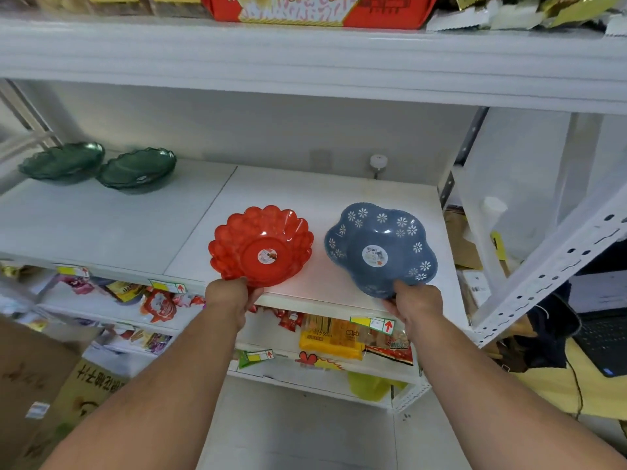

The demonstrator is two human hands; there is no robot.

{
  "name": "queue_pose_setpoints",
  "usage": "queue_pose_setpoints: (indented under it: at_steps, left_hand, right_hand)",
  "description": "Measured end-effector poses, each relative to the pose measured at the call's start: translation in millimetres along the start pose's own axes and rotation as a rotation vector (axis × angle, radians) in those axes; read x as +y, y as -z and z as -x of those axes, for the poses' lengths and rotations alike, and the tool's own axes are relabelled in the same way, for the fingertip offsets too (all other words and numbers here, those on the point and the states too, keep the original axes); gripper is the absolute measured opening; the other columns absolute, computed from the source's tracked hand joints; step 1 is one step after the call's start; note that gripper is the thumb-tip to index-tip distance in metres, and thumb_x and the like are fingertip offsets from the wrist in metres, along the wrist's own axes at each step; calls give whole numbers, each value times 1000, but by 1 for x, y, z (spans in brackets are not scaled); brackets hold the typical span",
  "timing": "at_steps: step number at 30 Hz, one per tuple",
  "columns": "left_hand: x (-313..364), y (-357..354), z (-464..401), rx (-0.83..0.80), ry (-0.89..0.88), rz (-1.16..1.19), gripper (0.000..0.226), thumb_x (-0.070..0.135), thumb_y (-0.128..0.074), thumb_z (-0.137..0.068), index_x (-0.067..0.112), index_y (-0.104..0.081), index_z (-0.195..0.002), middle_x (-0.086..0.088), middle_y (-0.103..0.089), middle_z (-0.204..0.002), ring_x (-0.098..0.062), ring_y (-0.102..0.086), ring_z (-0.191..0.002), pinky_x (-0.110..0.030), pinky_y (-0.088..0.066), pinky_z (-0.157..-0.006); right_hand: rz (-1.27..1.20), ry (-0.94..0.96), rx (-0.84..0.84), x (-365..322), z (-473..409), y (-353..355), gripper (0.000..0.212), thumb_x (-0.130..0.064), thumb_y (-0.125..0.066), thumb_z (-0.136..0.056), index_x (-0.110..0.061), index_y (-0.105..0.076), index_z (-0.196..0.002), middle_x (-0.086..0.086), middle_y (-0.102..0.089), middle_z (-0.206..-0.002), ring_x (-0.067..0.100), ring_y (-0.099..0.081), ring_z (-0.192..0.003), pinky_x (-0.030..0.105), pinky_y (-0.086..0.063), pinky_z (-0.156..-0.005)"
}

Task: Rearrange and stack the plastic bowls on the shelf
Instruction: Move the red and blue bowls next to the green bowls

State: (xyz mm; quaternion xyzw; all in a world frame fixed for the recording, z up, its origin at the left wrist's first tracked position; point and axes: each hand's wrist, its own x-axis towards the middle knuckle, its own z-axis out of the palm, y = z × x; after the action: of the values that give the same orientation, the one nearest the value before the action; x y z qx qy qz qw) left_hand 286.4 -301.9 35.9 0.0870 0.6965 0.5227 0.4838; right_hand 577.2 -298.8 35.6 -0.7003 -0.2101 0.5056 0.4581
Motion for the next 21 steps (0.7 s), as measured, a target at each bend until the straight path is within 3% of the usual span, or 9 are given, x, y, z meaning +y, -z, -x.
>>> queue_pose_setpoints:
  at_steps: [3, 8, 10, 13, 15, 19, 21]
  left_hand:
    - [4, 29, -4, 63, -20, 32, 10, 0, -56, -92, 2, -61, -84, -11, -72, -65, -26, -70, -71, -30, -60, -75]
    - [11, 82, -3, 119, -30, 100, 9, -4, -54, -89, 1, -60, -84, -16, -70, -80, -28, -68, -70, -33, -58, -78]
    - [17, 108, -6, 141, -36, 144, 10, -4, -55, -89, 1, -62, -94, -14, -71, -79, -25, -69, -68, -31, -60, -68]
    - [25, 145, -22, 130, -57, 123, 24, -2, -58, -89, 0, -59, -112, -3, -72, -60, -22, -71, -70, -30, -61, -61]
    - [32, 172, -31, 146, -55, 123, 23, -1, -58, -89, 2, -57, -111, 5, -67, -49, -25, -69, -77, -29, -60, -61]
    - [49, 216, -36, 220, -88, 162, 13, -5, -60, -82, -8, -60, -94, -1, -67, -49, -26, -66, -74, -40, -55, -86]
    - [54, 236, -40, 233, -91, 229, 6, -7, -57, -86, -4, -59, -91, -3, -69, -52, -24, -68, -63, -36, -58, -82]
  right_hand:
    - [22, 6, -34, 1, 6, -19, 9, -15, -67, -88, -16, -60, -82, 4, -70, -87, 28, -74, -81, 37, -61, -81]
    - [114, 31, -127, 8, 25, -62, 13, -11, -68, -85, -17, -58, -78, 1, -68, -83, 30, -73, -88, 44, -60, -85]
    - [166, 52, -167, 11, 39, -83, 13, -12, -70, -82, -16, -59, -77, 2, -69, -83, 31, -72, -89, 48, -60, -85]
    - [187, 66, -202, 13, 55, -110, 11, -13, -70, -80, -11, -60, -78, 3, -70, -80, 29, -72, -84, 50, -59, -84]
    - [234, 86, -224, 13, 72, -133, 13, -15, -71, -81, -10, -60, -77, 4, -69, -79, 30, -72, -84, 51, -59, -85]
    - [291, 126, -277, 18, 99, -178, 15, -14, -69, -80, -7, -58, -71, 7, -68, -72, 32, -72, -84, 55, -57, -87]
    - [305, 138, -298, 21, 115, -197, 15, -11, -67, -80, -7, -58, -68, 7, -68, -69, 33, -72, -84, 55, -56, -89]
